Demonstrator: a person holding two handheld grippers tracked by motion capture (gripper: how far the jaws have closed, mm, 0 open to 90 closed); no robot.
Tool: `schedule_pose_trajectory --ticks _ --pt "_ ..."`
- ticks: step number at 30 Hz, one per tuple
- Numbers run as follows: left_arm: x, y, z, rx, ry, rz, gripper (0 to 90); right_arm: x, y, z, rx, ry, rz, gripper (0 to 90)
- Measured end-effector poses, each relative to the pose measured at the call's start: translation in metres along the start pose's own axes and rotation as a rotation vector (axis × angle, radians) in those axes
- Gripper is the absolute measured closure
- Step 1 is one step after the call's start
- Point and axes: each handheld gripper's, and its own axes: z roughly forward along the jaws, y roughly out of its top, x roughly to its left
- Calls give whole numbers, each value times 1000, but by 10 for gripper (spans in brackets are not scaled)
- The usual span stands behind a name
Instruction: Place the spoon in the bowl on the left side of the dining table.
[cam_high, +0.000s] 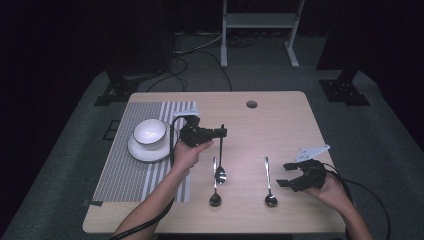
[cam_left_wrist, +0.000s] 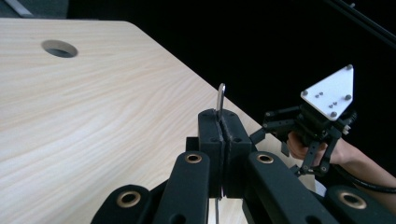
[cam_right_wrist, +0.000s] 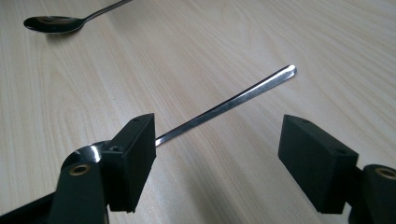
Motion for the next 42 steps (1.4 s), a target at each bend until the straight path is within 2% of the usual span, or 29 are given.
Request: schedule_pose_trajectory --ticks 6,21,22,27,32,42 --pt "4 5 -10 -14 18 -1 892 1 1 0 -2 -2 -5 259" --pt "19 22 -39 -53 102 -2 892 -1 1 -3 -16 -5 3 253" --pt "21 24 -43 -57 119 -6 892 -1 2 -3 -13 -4 2 253" --pt "28 28 -55 -79 153 -18 892 0 3 -3 -18 -2 -3 253" --pt "38 29 -67 -103 182 -47 892 2 5 -3 -16 -2 -9 252" --pt "49 34 -87 -120 244 -54 892 2 5 -2 -14 -7 -10 232"
